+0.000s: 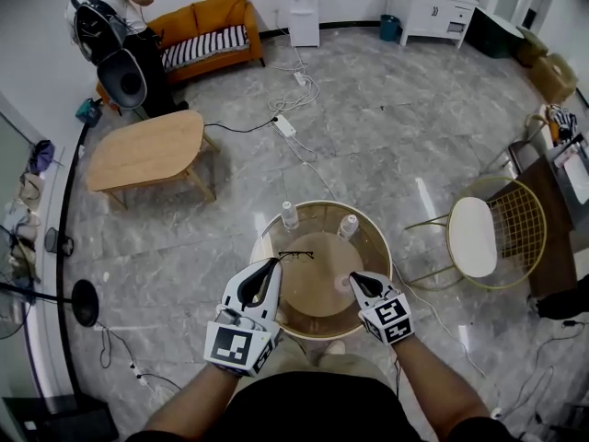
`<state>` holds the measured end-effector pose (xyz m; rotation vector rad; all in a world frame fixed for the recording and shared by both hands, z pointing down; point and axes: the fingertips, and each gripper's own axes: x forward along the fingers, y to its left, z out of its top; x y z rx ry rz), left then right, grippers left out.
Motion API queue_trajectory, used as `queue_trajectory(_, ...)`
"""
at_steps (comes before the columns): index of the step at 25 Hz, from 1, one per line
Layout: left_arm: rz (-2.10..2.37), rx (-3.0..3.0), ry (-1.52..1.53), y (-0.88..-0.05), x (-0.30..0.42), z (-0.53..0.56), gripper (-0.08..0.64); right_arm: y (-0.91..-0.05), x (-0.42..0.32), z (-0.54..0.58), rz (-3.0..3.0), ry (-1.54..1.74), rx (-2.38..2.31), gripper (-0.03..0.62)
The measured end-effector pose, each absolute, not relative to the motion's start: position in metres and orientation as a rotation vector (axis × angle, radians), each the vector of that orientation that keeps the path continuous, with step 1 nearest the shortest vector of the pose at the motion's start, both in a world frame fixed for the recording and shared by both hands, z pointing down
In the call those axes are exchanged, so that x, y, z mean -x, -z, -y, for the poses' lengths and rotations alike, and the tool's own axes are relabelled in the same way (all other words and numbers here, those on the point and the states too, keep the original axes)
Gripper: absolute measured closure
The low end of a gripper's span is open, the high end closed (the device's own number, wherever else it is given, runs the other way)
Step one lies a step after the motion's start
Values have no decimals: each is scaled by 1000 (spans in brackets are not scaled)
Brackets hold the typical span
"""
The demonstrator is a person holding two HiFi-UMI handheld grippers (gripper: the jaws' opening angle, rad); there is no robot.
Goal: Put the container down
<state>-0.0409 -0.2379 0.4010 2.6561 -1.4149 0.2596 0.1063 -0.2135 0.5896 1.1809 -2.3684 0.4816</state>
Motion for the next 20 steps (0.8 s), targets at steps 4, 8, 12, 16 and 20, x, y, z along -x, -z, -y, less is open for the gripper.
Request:
queue_trajectory(4, 1415, -2666, -272, -395, 40, 234, 545, -567, -108, 211, 2400, -477, -1205, 580)
queue_trajectory(8, 1412, -2662, -283, -393, 37, 227, 545, -543, -111, 207, 2444, -454, -1226, 580)
queue_trajectory(12, 1401, -2682, -282, -384, 30, 222, 546, -510, -110, 202, 2491, -414, -1236, 580)
queue_trajectory(16, 1413, -2696, -248, -374, 26, 221, 545, -481, -110, 197, 2531, -382, -1256, 580)
queue_trajectory(20, 1434, -2707, -229, -365, 24, 217, 545, -457, -113, 192, 2559, -349, -1271, 580)
